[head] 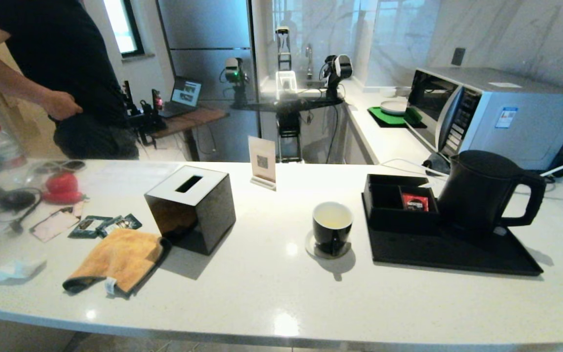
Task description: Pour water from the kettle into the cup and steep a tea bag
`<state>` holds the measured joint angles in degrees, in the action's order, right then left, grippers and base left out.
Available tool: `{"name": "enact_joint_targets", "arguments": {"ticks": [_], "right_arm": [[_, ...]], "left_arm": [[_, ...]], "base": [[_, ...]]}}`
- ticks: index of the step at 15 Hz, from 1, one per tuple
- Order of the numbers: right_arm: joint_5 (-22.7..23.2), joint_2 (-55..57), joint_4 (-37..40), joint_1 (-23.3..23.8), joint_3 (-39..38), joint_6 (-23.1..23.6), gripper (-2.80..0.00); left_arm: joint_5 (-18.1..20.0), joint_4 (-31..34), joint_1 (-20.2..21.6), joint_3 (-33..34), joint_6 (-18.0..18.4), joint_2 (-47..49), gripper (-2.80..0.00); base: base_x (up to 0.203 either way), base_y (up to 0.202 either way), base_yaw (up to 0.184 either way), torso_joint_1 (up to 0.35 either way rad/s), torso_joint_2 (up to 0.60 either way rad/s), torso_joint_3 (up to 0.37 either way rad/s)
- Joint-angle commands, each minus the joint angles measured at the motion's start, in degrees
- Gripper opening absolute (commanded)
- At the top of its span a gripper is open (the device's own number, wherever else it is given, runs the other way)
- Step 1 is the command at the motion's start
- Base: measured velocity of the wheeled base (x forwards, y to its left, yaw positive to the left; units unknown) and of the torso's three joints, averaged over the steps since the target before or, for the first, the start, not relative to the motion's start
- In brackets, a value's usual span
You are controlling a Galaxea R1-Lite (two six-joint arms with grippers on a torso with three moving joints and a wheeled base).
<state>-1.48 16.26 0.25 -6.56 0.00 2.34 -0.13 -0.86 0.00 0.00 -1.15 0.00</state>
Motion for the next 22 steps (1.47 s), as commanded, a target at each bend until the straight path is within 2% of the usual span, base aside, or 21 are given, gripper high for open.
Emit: {"name": "enact_joint_targets", "arguments": {"ticks": [1, 18, 22], "right_arm": [[0.0, 0.1, 0.0, 0.0, 0.0, 0.0, -2.8], [-0.4, 0.0, -0.1, 0.0, 0.0, 0.3, -2.8], [-0.4, 0.1, -0.2, 0.0, 0.0, -1.1, -2.8]], "left_arm": [[0.0, 0.0, 0.0, 0.0, -0.1, 0.0, -2.8], [0.0, 0.0, 0.0, 0.0, -0.2, 0.0, -2.8], [0.0, 0.0, 0.0, 0.0, -0.2, 0.0, -2.8]], "base": [[0.0, 0.0, 0.0, 0.0, 0.0, 0.0], [0.0, 0.0, 0.0, 0.0, 0.0, 0.0], [0.0, 0.0, 0.0, 0.0, 0.0, 0.0]]}}
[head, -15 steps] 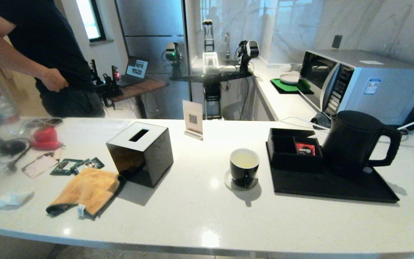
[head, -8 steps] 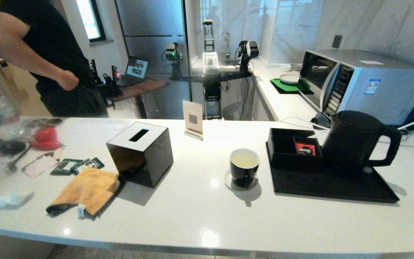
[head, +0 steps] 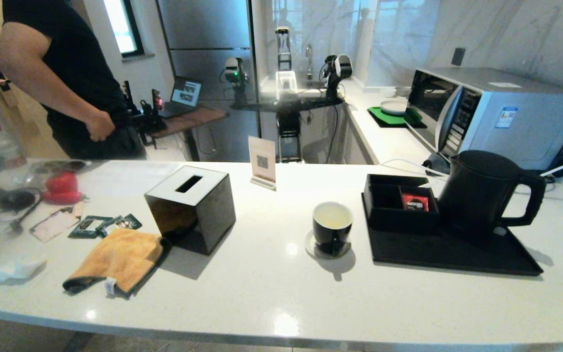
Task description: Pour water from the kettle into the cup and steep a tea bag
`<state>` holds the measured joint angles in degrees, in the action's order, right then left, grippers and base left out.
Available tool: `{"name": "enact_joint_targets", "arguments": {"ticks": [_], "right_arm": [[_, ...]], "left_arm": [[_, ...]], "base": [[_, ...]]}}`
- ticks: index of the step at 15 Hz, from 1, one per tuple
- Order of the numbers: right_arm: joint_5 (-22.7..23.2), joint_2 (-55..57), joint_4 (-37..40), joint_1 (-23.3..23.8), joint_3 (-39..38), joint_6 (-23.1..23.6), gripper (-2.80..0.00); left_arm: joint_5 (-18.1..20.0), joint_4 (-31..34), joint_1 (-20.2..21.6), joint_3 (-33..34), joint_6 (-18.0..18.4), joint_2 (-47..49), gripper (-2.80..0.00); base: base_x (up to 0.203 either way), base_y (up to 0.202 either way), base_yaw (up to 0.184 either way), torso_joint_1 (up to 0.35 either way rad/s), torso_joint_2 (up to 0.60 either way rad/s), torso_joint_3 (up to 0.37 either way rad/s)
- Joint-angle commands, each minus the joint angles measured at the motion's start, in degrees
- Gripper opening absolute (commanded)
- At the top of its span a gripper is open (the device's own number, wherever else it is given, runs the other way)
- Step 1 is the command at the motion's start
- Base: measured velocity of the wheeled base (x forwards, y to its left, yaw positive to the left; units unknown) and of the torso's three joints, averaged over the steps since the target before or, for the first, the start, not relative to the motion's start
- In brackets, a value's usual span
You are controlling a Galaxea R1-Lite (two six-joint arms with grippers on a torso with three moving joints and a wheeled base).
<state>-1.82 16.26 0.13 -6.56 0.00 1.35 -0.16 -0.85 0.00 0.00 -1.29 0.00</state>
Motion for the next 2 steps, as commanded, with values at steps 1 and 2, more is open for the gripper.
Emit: {"name": "enact_joint_targets", "arguments": {"ticks": [1, 2], "right_arm": [[0.0, 0.1, 0.0, 0.0, 0.0, -0.3, -2.8], [-0.1, 0.1, 0.0, 0.0, 0.0, -0.4, -2.8]], "left_arm": [[0.0, 0.0, 0.0, 0.0, -0.1, 0.0, -2.8], [0.0, 0.1, 0.0, 0.0, -0.1, 0.0, -2.8]], "base": [[0.0, 0.0, 0.0, 0.0, 0.0, 0.0], [0.0, 0.0, 0.0, 0.0, 0.0, 0.0]]}}
